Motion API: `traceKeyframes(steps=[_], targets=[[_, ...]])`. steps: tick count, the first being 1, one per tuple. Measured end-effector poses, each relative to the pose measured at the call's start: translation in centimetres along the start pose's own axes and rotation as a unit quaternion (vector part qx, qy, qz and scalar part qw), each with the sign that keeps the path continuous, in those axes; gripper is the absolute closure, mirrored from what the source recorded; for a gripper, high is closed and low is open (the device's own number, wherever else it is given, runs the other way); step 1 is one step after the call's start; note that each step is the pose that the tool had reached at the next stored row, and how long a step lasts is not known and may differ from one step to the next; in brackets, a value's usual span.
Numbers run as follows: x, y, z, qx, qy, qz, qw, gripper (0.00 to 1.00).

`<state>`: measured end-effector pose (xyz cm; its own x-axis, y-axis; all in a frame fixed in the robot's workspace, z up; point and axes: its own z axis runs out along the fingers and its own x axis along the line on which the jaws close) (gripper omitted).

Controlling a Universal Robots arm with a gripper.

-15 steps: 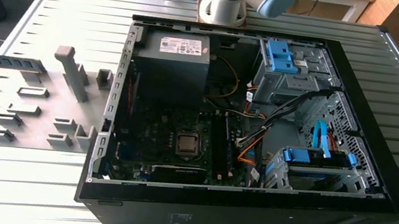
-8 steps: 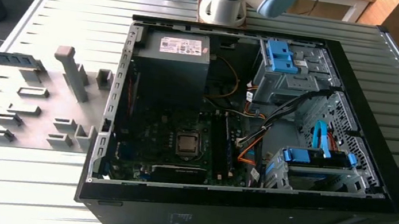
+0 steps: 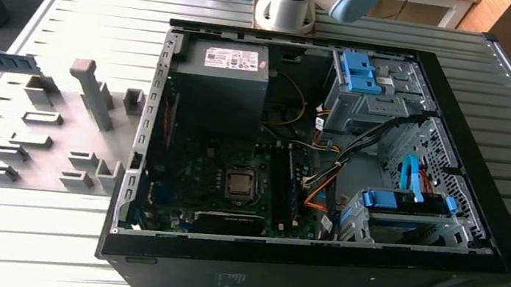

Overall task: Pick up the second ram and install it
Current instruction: 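Pick up the second ram and move it above second insertion slot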

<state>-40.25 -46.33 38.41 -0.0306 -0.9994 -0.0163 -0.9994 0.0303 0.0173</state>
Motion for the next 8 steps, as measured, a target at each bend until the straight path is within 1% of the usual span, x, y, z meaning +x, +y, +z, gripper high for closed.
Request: traceKeyframes(steps=[8], targets=[[-0.03, 0.03, -1.75, 0.0, 0.0, 0.0, 1.0, 0.86]])
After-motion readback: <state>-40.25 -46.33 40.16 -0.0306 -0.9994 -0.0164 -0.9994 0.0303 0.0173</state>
